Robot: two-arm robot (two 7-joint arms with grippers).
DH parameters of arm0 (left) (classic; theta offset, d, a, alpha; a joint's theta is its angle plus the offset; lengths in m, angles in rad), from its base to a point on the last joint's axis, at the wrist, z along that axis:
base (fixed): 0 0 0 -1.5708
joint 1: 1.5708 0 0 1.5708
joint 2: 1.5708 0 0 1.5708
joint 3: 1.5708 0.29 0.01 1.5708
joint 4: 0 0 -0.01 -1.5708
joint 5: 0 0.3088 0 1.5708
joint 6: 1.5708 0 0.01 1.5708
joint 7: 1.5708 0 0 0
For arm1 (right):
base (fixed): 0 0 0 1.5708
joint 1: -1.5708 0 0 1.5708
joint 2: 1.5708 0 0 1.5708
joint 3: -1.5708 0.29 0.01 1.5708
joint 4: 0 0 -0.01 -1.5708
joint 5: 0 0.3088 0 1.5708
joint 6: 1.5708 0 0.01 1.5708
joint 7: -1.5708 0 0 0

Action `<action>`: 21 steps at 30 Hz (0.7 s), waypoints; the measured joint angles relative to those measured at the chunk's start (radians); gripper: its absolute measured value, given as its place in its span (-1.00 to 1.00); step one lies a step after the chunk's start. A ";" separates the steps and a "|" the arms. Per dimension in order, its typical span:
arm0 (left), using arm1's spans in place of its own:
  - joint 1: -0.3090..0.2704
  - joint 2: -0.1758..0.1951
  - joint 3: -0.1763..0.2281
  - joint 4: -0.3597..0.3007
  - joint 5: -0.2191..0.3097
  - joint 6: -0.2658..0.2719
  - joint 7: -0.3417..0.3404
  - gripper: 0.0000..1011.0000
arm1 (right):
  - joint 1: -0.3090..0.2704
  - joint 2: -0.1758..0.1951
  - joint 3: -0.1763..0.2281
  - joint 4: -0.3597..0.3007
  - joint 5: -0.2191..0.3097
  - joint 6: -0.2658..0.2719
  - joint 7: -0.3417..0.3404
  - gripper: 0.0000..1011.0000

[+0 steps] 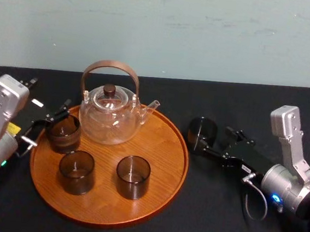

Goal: Pick up the glass from the table and place it on the tray.

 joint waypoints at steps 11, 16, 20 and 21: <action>0.000 0.000 0.000 0.000 0.000 0.000 0.000 0.98 | 0.062 -0.028 -0.029 0.075 -0.025 -0.009 0.014 0.98; 0.000 0.000 0.000 0.000 0.000 0.000 0.000 0.98 | 0.081 -0.036 -0.037 0.099 -0.033 -0.011 0.018 0.98; 0.000 0.000 0.000 0.000 0.000 0.000 0.000 0.98 | 0.094 -0.043 -0.041 0.119 -0.040 -0.014 0.021 0.98; 0.000 0.000 0.000 0.000 0.000 0.000 0.000 0.98 | 0.097 -0.044 -0.041 0.124 -0.041 -0.015 0.022 0.98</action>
